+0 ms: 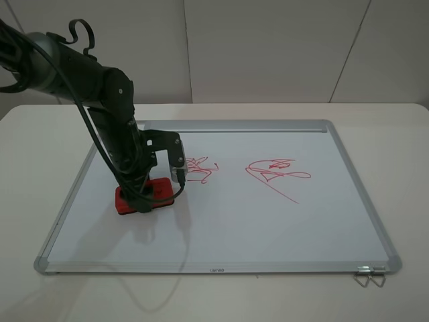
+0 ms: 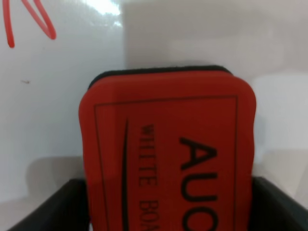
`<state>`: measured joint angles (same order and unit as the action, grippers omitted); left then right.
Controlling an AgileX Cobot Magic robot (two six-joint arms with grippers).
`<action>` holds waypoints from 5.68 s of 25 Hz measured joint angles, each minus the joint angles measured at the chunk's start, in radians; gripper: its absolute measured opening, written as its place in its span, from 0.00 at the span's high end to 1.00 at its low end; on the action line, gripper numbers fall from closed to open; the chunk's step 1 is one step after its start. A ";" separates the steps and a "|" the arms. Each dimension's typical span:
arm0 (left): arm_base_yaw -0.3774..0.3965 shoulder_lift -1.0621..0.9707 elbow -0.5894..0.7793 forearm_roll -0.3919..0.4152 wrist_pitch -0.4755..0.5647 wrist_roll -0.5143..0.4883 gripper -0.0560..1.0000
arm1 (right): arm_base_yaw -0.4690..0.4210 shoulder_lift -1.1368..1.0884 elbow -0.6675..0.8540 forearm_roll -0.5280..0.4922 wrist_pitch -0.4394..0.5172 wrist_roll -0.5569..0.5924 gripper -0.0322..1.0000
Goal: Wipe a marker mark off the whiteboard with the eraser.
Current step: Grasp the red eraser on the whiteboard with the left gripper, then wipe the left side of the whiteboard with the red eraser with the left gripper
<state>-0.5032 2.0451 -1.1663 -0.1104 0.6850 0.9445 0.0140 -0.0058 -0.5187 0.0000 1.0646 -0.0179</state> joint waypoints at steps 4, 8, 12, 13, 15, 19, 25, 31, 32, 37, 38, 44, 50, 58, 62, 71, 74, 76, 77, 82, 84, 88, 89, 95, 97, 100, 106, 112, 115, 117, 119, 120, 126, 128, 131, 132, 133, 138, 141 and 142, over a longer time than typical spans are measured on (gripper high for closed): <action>0.000 0.001 0.000 0.000 0.000 0.000 0.40 | 0.000 0.000 0.000 0.000 0.000 0.000 0.17; 0.000 0.001 0.000 0.000 0.000 0.000 0.40 | 0.000 0.000 0.000 0.000 0.000 0.000 0.17; 0.000 0.001 0.000 0.000 0.000 0.000 0.40 | 0.000 0.000 0.000 0.000 0.000 0.000 0.17; 0.000 0.001 0.000 0.000 0.000 0.000 0.40 | 0.000 0.000 0.000 0.000 0.000 0.000 0.17; 0.000 0.001 0.000 0.000 0.000 0.000 0.40 | 0.000 0.000 0.000 0.000 0.000 0.000 0.17; 0.000 0.001 0.000 0.000 0.000 0.000 0.40 | 0.000 0.000 0.000 0.000 0.000 0.000 0.17; 0.000 -0.001 -0.004 0.000 0.003 -0.003 0.40 | 0.000 0.000 0.000 0.000 0.000 0.000 0.17; 0.006 -0.050 -0.056 -0.004 0.026 -0.152 0.40 | 0.000 0.000 0.000 0.000 0.000 0.000 0.17; 0.012 -0.062 -0.065 -0.005 0.027 -0.191 0.40 | 0.000 0.000 0.000 0.000 0.000 0.000 0.17; 0.030 -0.091 -0.088 -0.004 0.037 -0.470 0.40 | 0.000 0.000 0.000 0.000 0.000 0.000 0.17; 0.030 -0.092 -0.092 -0.003 0.042 -0.515 0.40 | 0.000 0.000 0.000 0.000 0.000 0.000 0.17; 0.031 -0.092 -0.114 -0.003 0.048 -0.804 0.40 | 0.000 0.000 0.000 0.000 0.000 0.000 0.17; 0.052 -0.038 -0.199 -0.007 0.092 -1.028 0.40 | 0.000 0.000 0.000 0.000 0.000 0.000 0.17; 0.048 0.086 -0.374 -0.011 0.162 -1.179 0.40 | 0.000 0.000 0.000 0.000 0.000 0.000 0.17; 0.036 0.140 -0.420 -0.008 0.160 -1.198 0.40 | 0.000 0.000 0.000 0.000 0.000 0.000 0.17; 0.033 0.197 -0.428 0.020 0.132 -1.213 0.40 | 0.000 0.000 0.000 0.000 0.000 0.000 0.17; 0.033 0.214 -0.429 0.027 0.129 -1.217 0.40 | 0.000 0.000 0.000 0.000 0.000 0.000 0.17; 0.032 0.221 -0.429 0.028 0.125 -1.219 0.40 | 0.000 0.000 0.000 0.000 0.000 0.000 0.17; 0.028 0.222 -0.429 0.033 0.117 -1.219 0.40 | 0.000 0.000 0.000 0.000 0.000 0.000 0.17; 0.023 0.222 -0.429 0.031 0.084 -1.219 0.40 | 0.000 0.000 0.000 0.000 0.000 0.000 0.17; 0.023 0.222 -0.429 0.031 0.079 -1.219 0.40 | 0.000 0.000 0.000 0.000 0.000 0.000 0.17; 0.023 0.222 -0.429 0.031 0.078 -1.219 0.40 | 0.000 0.000 0.000 0.000 0.000 0.000 0.17; 0.023 0.223 -0.429 0.031 0.078 -1.219 0.40 | 0.000 0.000 0.000 0.000 0.000 0.000 0.17; -0.005 0.234 -0.436 0.031 0.072 -1.210 0.40 | 0.000 0.000 0.000 0.000 0.000 0.000 0.17; -0.019 0.240 -0.444 0.031 0.071 -1.206 0.40 | 0.000 0.000 0.000 0.000 0.000 0.000 0.17; -0.045 0.255 -0.470 0.031 0.086 -1.187 0.40 | 0.000 0.000 0.000 0.000 0.000 0.000 0.17; -0.121 0.281 -0.518 -0.040 0.108 -1.083 0.40 | 0.000 0.000 0.000 0.000 0.000 0.000 0.17; -0.184 0.284 -0.524 -0.103 0.112 -1.036 0.40 | 0.000 0.000 0.000 0.000 0.000 0.000 0.17; -0.186 0.285 -0.524 -0.103 0.122 -1.038 0.40 | 0.000 0.000 0.000 0.000 0.000 0.000 0.17; -0.182 0.285 -0.525 -0.101 0.136 -1.046 0.40 | 0.000 0.000 0.000 0.000 0.000 0.000 0.17; -0.172 0.285 -0.525 -0.087 0.147 -1.059 0.40 | 0.000 0.000 0.000 0.000 0.000 0.000 0.17; -0.166 0.285 -0.525 -0.074 0.154 -1.067 0.40 | 0.000 0.000 0.000 0.000 0.000 0.000 0.17; -0.099 0.285 -0.526 0.011 0.186 -1.091 0.40 | 0.000 0.000 0.000 0.000 0.000 0.000 0.17; -0.087 0.285 -0.526 0.029 0.190 -1.099 0.40 | 0.000 0.000 0.000 0.000 0.000 0.000 0.17; -0.054 0.285 -0.526 0.054 0.195 -1.114 0.40 | 0.000 0.000 0.000 0.000 0.000 0.000 0.17; -0.046 0.285 -0.526 0.055 0.197 -1.114 0.40 | 0.000 0.000 0.000 0.000 0.000 0.000 0.17; -0.041 0.285 -0.526 0.055 0.197 -1.114 0.40 | 0.000 0.000 0.000 0.000 0.000 0.000 0.17; -0.012 0.285 -0.526 0.057 0.199 -1.113 0.40 | 0.000 0.000 0.000 0.000 0.000 0.000 0.17; -0.002 0.285 -0.526 0.055 0.200 -1.080 0.40 | 0.000 0.000 0.000 0.000 0.000 0.000 0.17; 0.000 0.286 -0.526 0.052 0.200 -1.064 0.40 | 0.000 0.000 0.000 0.000 0.000 0.000 0.17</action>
<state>-0.5035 2.3312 -1.6925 -0.0586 0.8854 -0.1191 0.0140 -0.0058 -0.5187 0.0000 1.0646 -0.0179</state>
